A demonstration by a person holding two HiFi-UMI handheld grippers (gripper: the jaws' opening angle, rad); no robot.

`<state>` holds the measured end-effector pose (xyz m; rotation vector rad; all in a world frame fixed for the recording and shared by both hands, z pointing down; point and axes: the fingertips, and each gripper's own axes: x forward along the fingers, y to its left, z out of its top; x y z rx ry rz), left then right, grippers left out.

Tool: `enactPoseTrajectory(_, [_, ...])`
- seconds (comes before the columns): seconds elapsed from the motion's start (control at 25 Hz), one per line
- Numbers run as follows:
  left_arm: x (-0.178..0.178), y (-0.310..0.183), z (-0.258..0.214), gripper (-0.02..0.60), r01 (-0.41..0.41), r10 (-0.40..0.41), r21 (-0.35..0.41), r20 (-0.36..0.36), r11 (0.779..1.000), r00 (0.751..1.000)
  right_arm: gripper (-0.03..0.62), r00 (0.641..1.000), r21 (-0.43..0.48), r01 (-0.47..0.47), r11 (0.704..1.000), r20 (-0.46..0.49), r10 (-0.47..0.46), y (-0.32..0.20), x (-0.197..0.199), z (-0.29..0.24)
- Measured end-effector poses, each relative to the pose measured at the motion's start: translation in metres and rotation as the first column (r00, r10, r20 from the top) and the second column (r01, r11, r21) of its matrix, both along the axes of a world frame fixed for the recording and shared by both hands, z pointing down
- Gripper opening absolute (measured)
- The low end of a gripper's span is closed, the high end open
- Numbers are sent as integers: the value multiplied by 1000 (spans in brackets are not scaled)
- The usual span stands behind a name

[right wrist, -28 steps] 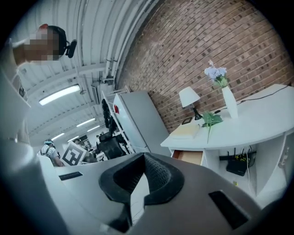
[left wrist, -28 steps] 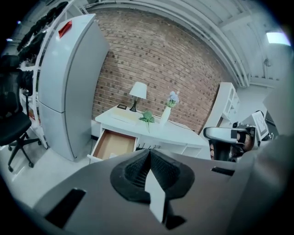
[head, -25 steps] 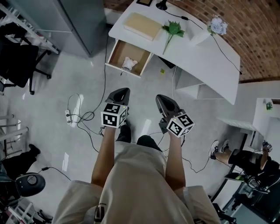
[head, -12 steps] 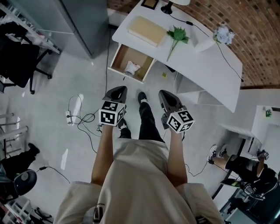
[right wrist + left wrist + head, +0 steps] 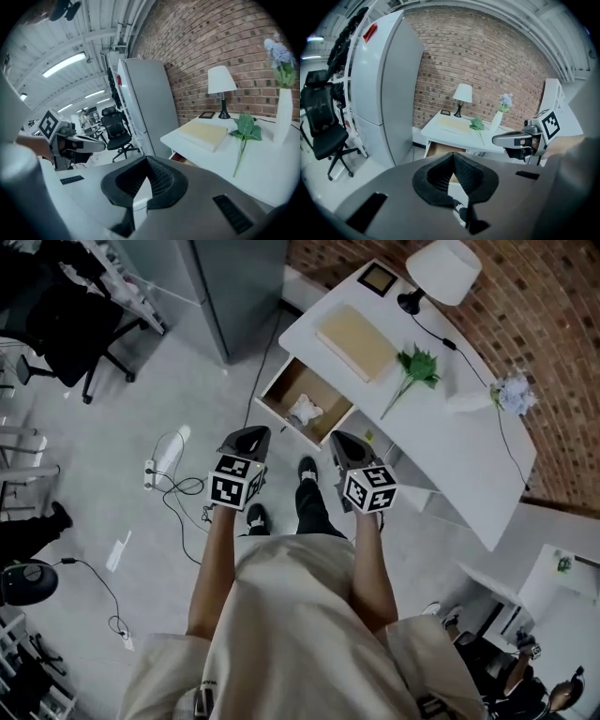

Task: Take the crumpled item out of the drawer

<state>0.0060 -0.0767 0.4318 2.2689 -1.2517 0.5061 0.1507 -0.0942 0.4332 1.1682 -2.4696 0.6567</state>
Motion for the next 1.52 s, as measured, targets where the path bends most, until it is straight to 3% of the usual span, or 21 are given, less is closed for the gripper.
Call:
enactPoseTrajectory(0.2, [-8, -12, 4, 14, 65, -64, -29, 16, 997, 998, 25, 995, -62, 66, 996, -72, -70, -23, 0, 38])
enactPoseTrajectory(0.32, [0, -11, 13, 14, 90, -90, -59, -6, 994, 996, 25, 979, -93, 125, 988, -152, -138, -32, 5, 71])
enactPoseTrajectory(0.44, [10, -9, 29, 14, 116, -119, -99, -23, 988, 993, 25, 970, -148, 146, 978, -171, -171, -43, 8, 105])
enactPoseTrajectory(0.64, [27, -20, 60, 14, 165, -172, -133, -41, 977, 984, 25, 924, -268, 197, 943, -272, -270, -55, 17, 174])
enactPoseTrajectory(0.76, [36, -26, 86, 14, 174, -183, -157, -42, 972, 982, 25, 911, -300, 206, 931, -289, -294, -65, 18, 206])
enactPoseTrajectory(0.88, [45, -32, 114, 14, 228, -250, -207, -82, 951, 965, 25, 895, -326, 209, 922, -317, -315, -75, 22, 235])
enactPoseTrajectory(1.04, [54, -48, 140, 14, 282, -307, -205, -98, 937, 947, 25, 869, -352, 221, 910, -353, -347, -86, 25, 266])
enactPoseTrajectory(1.28, [59, -66, 171, 14, 317, -342, -206, -102, 926, 934, 25, 848, -389, 308, 868, -300, -436, -100, 4, 298])
enactPoseTrajectory(1.4, [57, -67, 182, 14, 336, -361, -206, -95, 919, 928, 25, 809, -375, 356, 856, -335, -483, -110, -7, 308])
enactPoseTrajectory(1.52, [52, -63, 193, 14, 364, -389, -213, -87, 907, 917, 25, 727, -359, 436, 825, -400, -558, -114, -18, 316])
